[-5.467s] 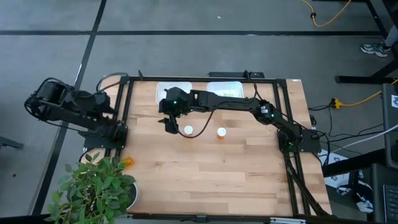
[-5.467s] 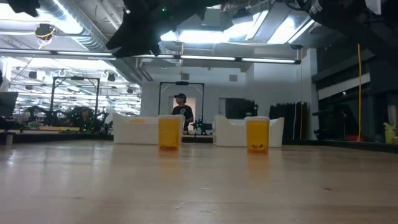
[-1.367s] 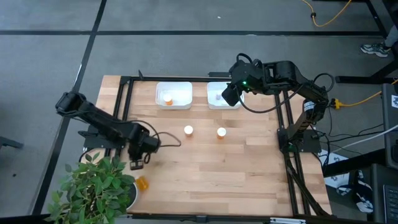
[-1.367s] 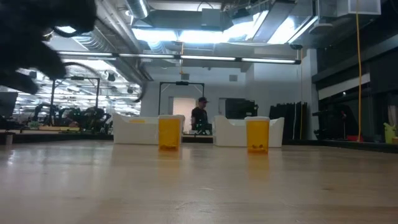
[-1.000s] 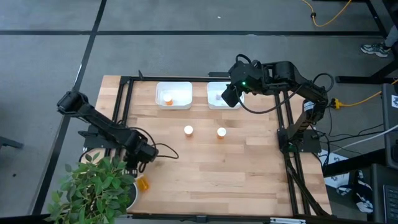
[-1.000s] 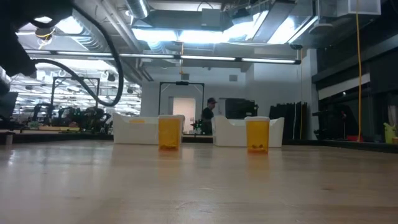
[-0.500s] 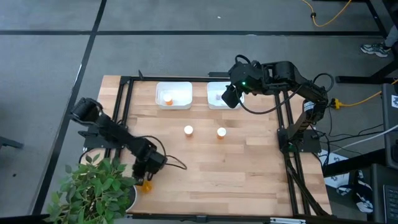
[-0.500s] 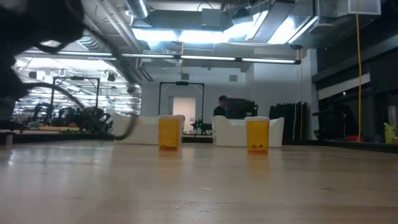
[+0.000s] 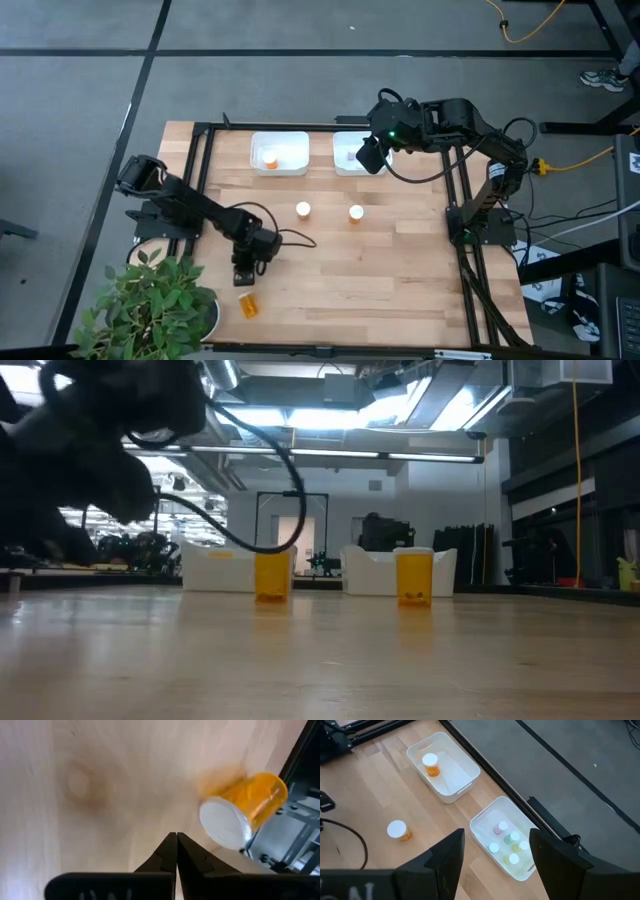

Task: Pick and place medicine bottles into bin by pill shape (circle, oval)
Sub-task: Put the orange pill bottle into the left white bin

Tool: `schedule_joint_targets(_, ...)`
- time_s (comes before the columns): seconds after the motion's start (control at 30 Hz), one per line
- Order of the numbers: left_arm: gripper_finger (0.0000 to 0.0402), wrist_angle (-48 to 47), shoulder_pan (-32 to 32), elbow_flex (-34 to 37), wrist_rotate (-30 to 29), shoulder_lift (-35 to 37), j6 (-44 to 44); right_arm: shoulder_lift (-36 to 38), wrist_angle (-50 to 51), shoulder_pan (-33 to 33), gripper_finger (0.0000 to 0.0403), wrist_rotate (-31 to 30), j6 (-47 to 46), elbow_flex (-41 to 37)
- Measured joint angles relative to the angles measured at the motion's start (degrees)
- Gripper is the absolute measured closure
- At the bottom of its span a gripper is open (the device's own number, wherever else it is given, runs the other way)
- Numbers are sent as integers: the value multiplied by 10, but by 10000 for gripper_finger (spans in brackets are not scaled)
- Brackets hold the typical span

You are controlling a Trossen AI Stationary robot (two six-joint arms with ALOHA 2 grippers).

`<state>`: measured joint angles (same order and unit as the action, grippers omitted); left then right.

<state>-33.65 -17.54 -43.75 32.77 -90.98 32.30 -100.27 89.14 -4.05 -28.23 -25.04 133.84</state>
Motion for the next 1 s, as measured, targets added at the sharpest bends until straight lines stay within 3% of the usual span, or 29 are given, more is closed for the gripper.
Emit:
schedule_joint_targets(0.3,401,-108,-58,-151,-41,-8,1,0,-1,0,179,0,-2,0)
schedule_joint_targets(0.53,401,-113,-126,-156,-2,-63,31,0,0,0,179,9,1,0)
schedule_joint_targets(0.8,401,-24,-152,-156,13,-90,73,0,0,0,179,10,3,0)
schedule_joint_targets(1.0,401,-21,-166,-156,28,-145,54,0,1,0,179,23,13,0)
